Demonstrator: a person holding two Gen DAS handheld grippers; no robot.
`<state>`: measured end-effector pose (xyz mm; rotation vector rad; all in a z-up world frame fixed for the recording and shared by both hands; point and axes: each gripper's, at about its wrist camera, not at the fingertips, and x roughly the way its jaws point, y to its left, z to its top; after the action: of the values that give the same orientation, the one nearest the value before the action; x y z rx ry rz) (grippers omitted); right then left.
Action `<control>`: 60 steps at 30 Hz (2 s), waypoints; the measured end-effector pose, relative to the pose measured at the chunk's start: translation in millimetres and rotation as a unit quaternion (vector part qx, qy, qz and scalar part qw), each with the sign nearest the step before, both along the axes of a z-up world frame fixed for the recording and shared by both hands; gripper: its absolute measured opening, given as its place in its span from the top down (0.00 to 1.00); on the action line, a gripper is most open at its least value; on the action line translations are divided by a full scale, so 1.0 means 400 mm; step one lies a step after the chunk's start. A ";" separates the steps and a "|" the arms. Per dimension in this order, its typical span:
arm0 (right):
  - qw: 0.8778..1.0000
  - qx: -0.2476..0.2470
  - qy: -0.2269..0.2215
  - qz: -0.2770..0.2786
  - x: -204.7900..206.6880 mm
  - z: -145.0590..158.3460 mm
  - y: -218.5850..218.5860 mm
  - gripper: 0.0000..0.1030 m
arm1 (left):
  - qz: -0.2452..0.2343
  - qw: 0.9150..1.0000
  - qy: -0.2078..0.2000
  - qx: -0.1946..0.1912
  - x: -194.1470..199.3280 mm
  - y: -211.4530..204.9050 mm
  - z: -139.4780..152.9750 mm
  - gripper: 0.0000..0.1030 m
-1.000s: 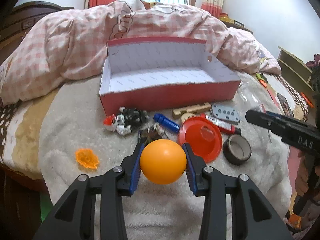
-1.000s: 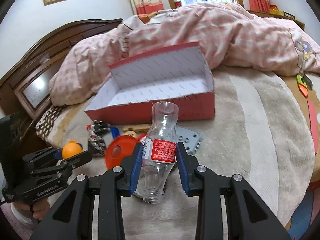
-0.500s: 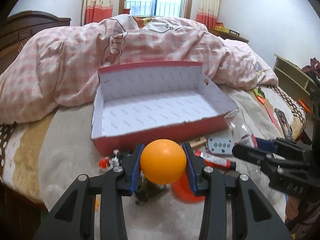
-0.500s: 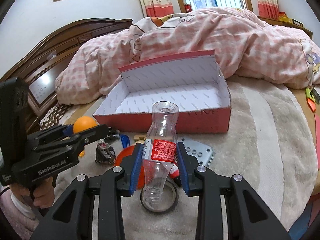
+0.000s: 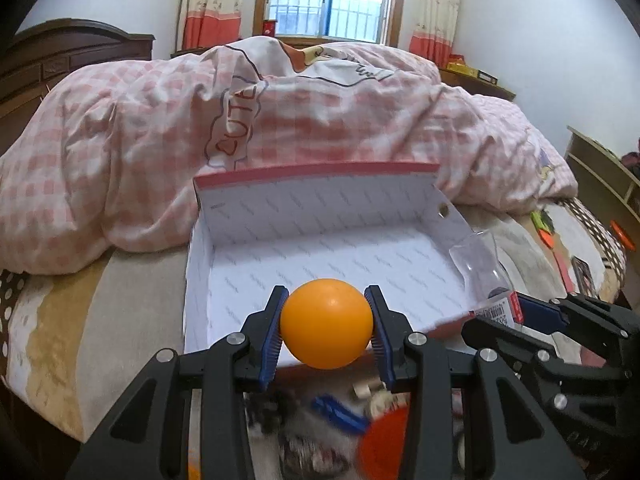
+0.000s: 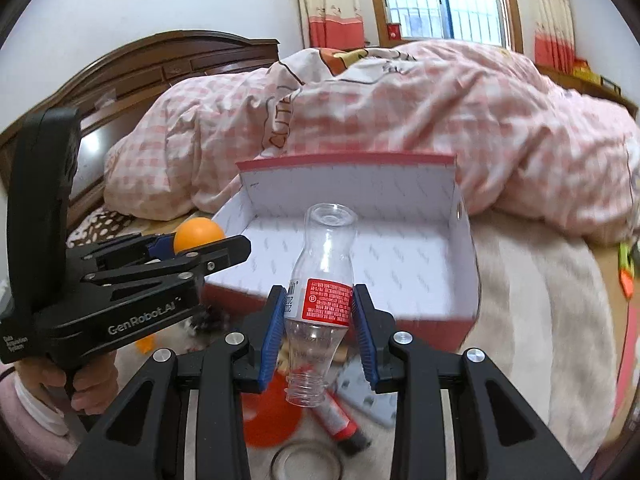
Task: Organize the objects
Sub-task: 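Carry the orange ball and the clear bottle with both grippers into the red box, then open both grippers to drop the ball and bottle inside the box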
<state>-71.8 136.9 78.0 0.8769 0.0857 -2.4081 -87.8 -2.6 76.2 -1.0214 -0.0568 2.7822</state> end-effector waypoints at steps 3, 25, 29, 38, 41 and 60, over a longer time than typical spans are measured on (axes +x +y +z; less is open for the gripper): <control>1.000 0.012 0.007 -0.001 -0.047 0.002 -0.017 0.67 | 0.006 1.000 -0.006 0.002 -0.049 0.003 -0.003 0.63; 0.995 0.064 -0.071 -0.042 -0.270 -0.132 -0.061 0.67 | 0.048 0.993 -0.099 -0.037 -0.258 0.026 -0.139 0.63; 0.994 0.070 -0.074 -0.045 -0.279 -0.145 -0.069 0.67 | 0.044 0.993 -0.109 -0.030 -0.266 0.018 -0.149 0.63; 0.994 0.077 -0.067 -0.046 -0.277 -0.158 -0.090 0.64 | 0.041 0.991 -0.126 -0.029 -0.267 0.025 -0.164 0.55; 0.994 0.079 -0.061 -0.044 -0.273 -0.157 -0.096 0.59 | 0.038 0.992 -0.120 -0.031 -0.271 0.032 -0.161 0.50; 0.998 0.003 -0.040 -0.056 -0.181 -0.074 -0.026 0.46 | 0.026 0.997 -0.070 -0.029 -0.172 0.044 -0.077 0.47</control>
<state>-144.4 126.5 48.5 1.0031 0.0128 -2.4726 -156.4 15.0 45.6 -1.2448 -0.0201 2.7694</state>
